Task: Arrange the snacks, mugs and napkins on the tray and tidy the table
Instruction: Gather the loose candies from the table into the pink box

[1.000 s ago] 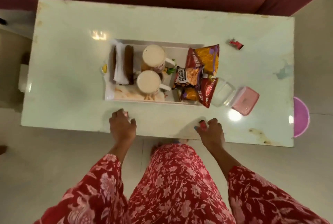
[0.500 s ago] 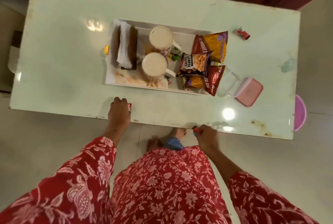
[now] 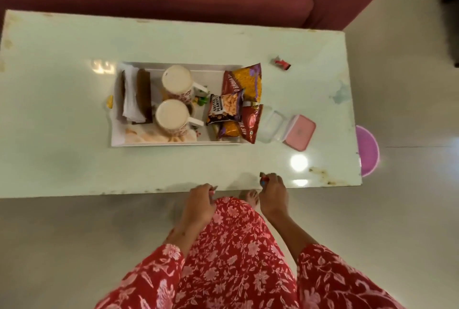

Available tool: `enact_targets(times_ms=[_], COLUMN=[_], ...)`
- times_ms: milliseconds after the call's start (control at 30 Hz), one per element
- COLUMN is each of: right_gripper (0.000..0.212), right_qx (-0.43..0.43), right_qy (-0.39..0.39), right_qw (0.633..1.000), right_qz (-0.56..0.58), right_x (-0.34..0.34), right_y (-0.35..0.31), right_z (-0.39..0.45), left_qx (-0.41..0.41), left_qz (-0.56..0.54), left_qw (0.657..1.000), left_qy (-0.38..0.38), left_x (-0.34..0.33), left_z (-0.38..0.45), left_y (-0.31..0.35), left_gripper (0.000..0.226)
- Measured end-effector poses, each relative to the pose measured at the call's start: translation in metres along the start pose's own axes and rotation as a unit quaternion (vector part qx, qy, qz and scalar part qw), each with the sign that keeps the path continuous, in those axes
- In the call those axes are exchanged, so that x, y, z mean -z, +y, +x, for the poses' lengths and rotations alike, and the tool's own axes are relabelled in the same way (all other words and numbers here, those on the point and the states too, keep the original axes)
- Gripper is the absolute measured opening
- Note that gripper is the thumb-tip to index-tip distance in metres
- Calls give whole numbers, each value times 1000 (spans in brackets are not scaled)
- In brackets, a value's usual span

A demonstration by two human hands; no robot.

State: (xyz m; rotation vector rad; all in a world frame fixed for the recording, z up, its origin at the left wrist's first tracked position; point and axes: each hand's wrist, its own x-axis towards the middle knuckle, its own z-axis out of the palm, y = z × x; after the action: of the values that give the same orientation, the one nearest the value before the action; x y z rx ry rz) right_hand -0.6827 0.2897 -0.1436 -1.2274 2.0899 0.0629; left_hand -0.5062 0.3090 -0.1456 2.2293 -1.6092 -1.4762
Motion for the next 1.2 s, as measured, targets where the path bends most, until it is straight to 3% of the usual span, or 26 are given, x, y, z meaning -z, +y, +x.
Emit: enact_targets(times_ms=[167, 433, 500, 667, 867, 900, 967, 1033, 1100, 1200], right_gripper=[26, 25, 26, 24, 6, 8, 35, 53, 47, 30], right_qx=[-20, 92, 120, 171, 200, 201, 189, 158, 158, 183], right_qy=[104, 188, 175, 51, 7, -4, -9, -4, -5, 4], right_qw=[994, 977, 976, 984, 980, 979, 981, 987, 987, 981], right_qz=[35, 35, 36, -5, 19, -5, -41, -2, 12, -61], right_x=[41, 117, 135, 156, 144, 141, 134, 132, 132, 135], right_y=[12, 0, -12, -51, -96, -100, -106, -108, -104, -92], right_z=[38, 140, 172, 247, 291, 295, 304, 306, 302, 292], left_qx=[-45, -63, -72, -56, -48, -45, -42, -42, -45, -49], left_qz=[-76, -185, -183, -163, -177, -176, -175, -178, -179, -178], left_qw=[995, 976, 974, 972, 966, 967, 967, 966, 966, 965], left_qy=[39, 100, 116, 159, 182, 181, 180, 181, 184, 186], left_x=[-12, -12, -15, -18, -21, -21, -21, -21, -21, -21], left_z=[10, 49, 60, 77, 86, 88, 91, 93, 95, 96], left_y=[86, 180, 190, 200, 194, 193, 193, 194, 195, 196], left_gripper=[13, 17, 13, 17, 17, 17, 17, 16, 16, 16])
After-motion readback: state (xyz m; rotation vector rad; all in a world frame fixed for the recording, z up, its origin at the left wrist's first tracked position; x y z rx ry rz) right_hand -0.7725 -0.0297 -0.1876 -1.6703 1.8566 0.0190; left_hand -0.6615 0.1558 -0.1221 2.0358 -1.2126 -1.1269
